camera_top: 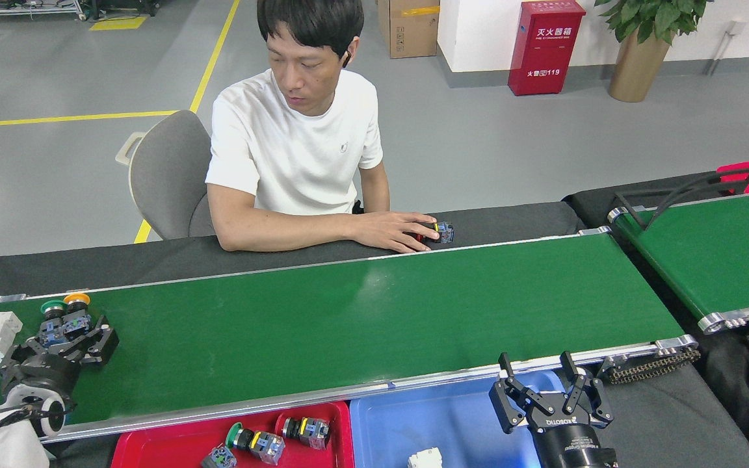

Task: Pick switch part from conveyor to tray

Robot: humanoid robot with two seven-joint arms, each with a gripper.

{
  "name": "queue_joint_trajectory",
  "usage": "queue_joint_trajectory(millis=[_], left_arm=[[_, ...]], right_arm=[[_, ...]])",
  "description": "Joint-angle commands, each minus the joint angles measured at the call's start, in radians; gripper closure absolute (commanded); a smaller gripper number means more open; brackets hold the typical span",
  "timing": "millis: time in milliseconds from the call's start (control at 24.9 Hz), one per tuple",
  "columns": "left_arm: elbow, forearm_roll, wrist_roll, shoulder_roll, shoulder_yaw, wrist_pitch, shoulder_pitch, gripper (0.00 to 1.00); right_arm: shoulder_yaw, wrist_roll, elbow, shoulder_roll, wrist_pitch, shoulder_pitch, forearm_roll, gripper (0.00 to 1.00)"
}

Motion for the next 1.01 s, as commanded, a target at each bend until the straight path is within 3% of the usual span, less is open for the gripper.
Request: queue_joint_trajectory(millis=[0, 80, 201, 281, 362, 402, 442, 482, 523, 563, 804, 965], left_arm=[[-0.021, 0.012, 0.015, 0.006, 0.003, -0.01, -0.011, 0.98], [-0.095, 0.053, 0.014, 0.005, 0.003, -0.06, 0.009, 0.98], [-0.355, 0.11, 0.003, 0.016, 0.006, -0.135, 0.158, 0.97], [-0.651, 0.185, 0.002, 0.02, 0.031, -0.238, 0.369, 0.89], [-0.892, 0.215, 0.0, 0.019, 0.077, -0.372, 0.575, 0.89], [-1.027, 0.215, 0.0, 0.019, 0.097, -0.468, 0.702, 0.82], [-1.113, 0.215, 0.0, 0.017, 0.11, -0.56, 0.803, 0.65], [-1.145, 0.216, 0.002, 0.011, 0.117, -0.645, 0.881, 0.34], [-1.139, 0.216, 0.002, 0.005, 0.115, -0.645, 0.915, 0.05], [-1.136, 0.211, 0.002, -0.001, 0.118, -0.645, 0.921, 0.0], [-1.132, 0.156, -0.018, -0.067, 0.132, -0.645, 0.912, 0.0], [-1.069, 0.147, -0.012, -0.11, 0.273, -0.645, 0.88, 0.0]], right_arm=[[0.0, -0.009, -0.01, -0.001, -0.005, -0.011, 0.002, 0.02], [0.0, -0.009, -0.01, -0.001, -0.005, -0.006, 0.002, 0.02], [-0.003, -0.009, -0.014, 0.002, -0.003, -0.003, 0.002, 0.02], [-0.01, -0.014, -0.014, 0.003, -0.002, -0.003, 0.002, 0.02], [-0.011, -0.032, -0.016, 0.005, 0.0, -0.003, 0.002, 0.02], [-0.011, -0.034, -0.017, 0.006, 0.002, -0.003, 0.002, 0.01], [-0.011, -0.032, -0.019, 0.009, 0.009, -0.006, 0.002, 0.01], [-0.013, -0.032, -0.026, 0.009, 0.021, -0.006, 0.0, 0.01], [-0.013, -0.034, -0.031, 0.009, 0.034, -0.006, 0.0, 0.02], [-0.013, -0.035, -0.031, 0.009, 0.041, -0.008, 0.0, 0.01], [-0.013, -0.035, -0.033, 0.006, 0.049, -0.005, 0.0, 0.01], [-0.011, -0.035, -0.034, 0.006, 0.049, -0.005, 0.0, 0.01]])
